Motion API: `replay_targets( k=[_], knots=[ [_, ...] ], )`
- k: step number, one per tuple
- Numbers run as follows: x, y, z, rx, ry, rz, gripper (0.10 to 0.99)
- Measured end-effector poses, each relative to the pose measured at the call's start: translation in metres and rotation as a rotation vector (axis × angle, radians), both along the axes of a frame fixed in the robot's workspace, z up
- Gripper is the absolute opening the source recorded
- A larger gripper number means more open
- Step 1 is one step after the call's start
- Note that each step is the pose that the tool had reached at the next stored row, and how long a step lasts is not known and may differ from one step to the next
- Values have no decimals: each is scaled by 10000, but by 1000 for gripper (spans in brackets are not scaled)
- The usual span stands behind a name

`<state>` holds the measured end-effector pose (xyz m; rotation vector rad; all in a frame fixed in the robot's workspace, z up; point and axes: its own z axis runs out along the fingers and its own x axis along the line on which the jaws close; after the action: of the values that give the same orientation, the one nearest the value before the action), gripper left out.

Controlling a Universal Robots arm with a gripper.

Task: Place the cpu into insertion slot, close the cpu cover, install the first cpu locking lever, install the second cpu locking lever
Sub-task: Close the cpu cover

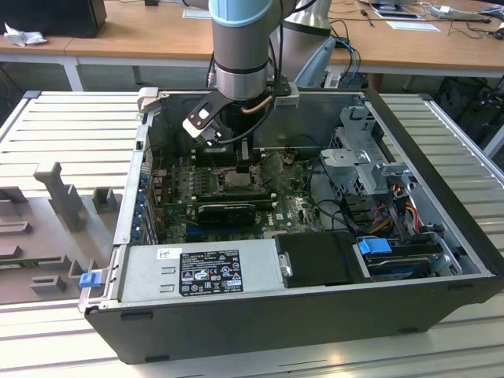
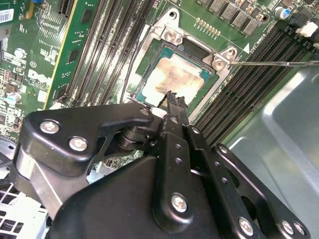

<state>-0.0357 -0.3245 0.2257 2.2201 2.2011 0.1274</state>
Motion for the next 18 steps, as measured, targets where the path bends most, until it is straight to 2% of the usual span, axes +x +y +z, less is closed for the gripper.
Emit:
replay_targets(
  k=[9,15,18],
  knots=[
    [0,1,60,-18,0,1,106],
    [0,11,143,-94,0,2,106],
    [5,15,155,-109,-1,1,106]
  ],
)
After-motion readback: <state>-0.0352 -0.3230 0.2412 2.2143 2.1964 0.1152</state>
